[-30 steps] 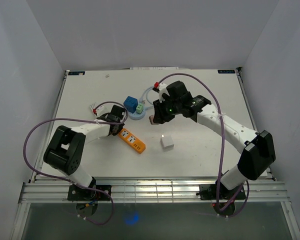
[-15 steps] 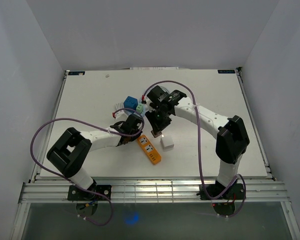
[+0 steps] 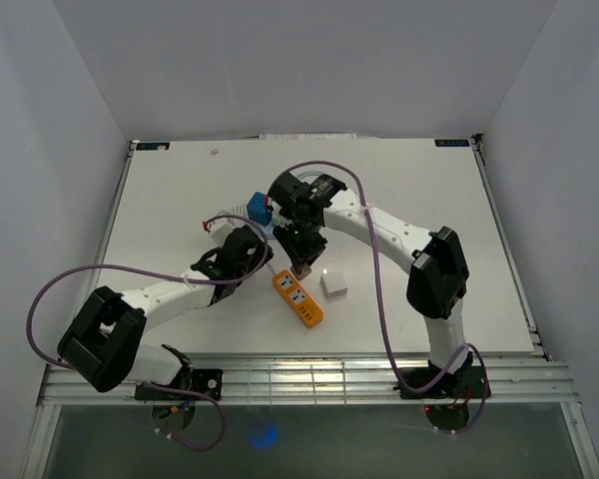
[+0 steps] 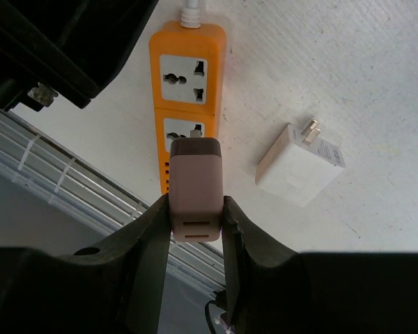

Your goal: Insert the plug

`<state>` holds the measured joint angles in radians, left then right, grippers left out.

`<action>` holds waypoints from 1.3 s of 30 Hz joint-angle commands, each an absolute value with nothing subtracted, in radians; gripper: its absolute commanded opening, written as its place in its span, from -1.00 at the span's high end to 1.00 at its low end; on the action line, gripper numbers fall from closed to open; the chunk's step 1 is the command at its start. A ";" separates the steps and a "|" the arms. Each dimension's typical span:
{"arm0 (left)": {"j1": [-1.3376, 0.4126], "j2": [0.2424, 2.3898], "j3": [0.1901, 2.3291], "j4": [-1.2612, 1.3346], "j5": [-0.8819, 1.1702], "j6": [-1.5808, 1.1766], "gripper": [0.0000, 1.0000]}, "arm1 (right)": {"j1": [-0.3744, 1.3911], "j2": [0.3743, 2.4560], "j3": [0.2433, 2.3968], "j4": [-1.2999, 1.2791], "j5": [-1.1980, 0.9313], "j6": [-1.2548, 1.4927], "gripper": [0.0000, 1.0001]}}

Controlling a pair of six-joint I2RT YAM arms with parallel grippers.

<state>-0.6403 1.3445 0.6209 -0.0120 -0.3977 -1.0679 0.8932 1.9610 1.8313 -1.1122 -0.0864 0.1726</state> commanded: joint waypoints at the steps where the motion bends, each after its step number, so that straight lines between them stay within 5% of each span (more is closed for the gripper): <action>1: -0.617 1.315 0.577 0.043 -0.353 -1.017 -0.31 | 0.917 2.025 1.942 -1.218 -0.061 0.181 0.84; 19: -0.552 1.235 0.436 0.176 -0.275 -0.953 0.02 | 0.927 2.183 2.080 -1.261 -0.051 0.176 0.84; 39: -0.552 1.241 0.388 0.267 -0.203 -0.937 0.04 | 0.930 2.292 2.143 -1.304 -0.014 0.189 0.84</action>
<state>-0.5571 1.2537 0.4004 0.2226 -0.2401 -0.9535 0.9234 2.2662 2.1025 -1.2434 -0.0486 0.1776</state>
